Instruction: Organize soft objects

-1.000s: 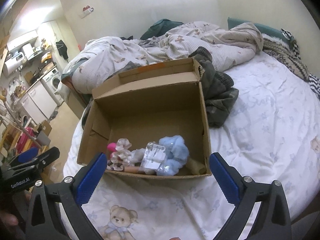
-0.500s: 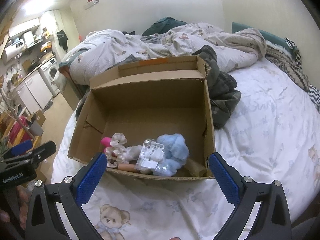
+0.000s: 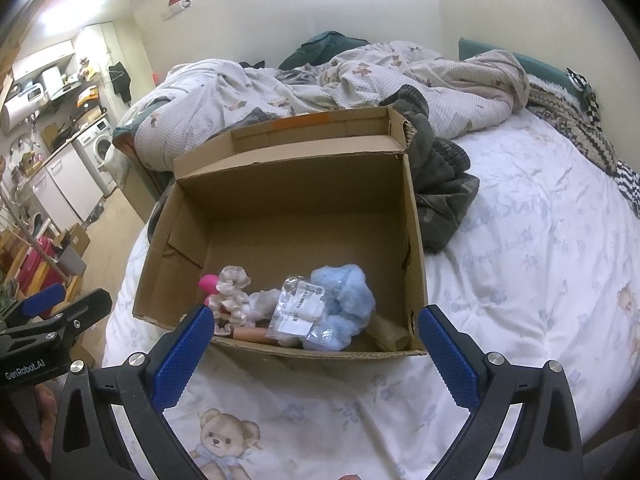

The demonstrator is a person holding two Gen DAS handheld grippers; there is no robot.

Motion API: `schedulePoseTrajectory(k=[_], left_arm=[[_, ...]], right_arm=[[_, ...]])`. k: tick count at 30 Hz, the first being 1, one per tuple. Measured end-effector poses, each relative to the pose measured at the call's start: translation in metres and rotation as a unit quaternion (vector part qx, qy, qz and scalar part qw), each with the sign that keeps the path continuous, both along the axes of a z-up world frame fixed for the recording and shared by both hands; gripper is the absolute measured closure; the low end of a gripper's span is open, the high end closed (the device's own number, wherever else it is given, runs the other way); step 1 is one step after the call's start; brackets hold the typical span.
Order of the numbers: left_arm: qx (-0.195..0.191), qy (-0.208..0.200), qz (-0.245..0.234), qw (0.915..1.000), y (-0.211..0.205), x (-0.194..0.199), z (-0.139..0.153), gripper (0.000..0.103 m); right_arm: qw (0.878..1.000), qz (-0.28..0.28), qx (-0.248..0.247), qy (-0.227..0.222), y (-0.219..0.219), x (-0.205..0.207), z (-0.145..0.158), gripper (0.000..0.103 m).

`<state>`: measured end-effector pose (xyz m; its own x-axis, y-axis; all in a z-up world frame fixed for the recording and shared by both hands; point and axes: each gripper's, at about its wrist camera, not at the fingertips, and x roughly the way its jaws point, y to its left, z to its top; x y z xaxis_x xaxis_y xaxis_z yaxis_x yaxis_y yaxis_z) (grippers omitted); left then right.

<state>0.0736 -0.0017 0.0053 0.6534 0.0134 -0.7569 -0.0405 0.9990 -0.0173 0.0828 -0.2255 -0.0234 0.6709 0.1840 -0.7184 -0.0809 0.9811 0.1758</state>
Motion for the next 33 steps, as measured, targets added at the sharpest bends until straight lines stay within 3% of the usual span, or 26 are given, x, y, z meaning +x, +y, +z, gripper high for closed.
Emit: schedulePoseTrajectory(k=[33], left_arm=[[-0.004,0.006,-0.005,1.0,-0.003,0.0004,-0.0039,0.001]], right_arm=[[1.0,-0.004,-0.002,0.0,-0.0004,0.0011,-0.0013,0.0]])
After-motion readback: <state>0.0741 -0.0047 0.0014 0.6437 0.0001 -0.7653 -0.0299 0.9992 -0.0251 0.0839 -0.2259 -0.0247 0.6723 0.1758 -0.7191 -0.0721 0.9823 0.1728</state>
